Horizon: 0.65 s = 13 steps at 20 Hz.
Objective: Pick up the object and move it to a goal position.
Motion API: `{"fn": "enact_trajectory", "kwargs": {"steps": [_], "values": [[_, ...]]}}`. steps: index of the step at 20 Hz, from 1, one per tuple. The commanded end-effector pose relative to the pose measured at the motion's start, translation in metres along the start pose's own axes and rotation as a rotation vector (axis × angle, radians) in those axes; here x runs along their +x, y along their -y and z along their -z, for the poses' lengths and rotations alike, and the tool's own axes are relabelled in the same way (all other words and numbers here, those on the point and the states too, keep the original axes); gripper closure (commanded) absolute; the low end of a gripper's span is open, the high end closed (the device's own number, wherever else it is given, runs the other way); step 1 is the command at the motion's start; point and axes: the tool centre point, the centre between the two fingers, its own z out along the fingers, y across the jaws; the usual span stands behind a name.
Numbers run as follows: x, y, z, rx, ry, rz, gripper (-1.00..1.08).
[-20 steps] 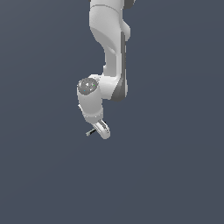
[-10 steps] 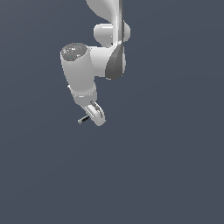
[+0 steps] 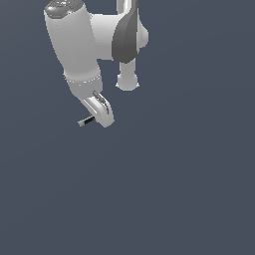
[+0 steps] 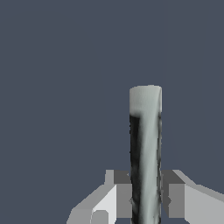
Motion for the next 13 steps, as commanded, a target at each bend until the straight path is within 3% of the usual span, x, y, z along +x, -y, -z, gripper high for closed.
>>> {"fn": "enact_trajectory", "kwargs": {"steps": [1, 13], "values": [[0.002, -0.001, 0.014, -0.001, 0.001, 0.001, 1.08], [0.004, -0.001, 0.029, -0.001, 0.001, 0.002, 1.08]]}}
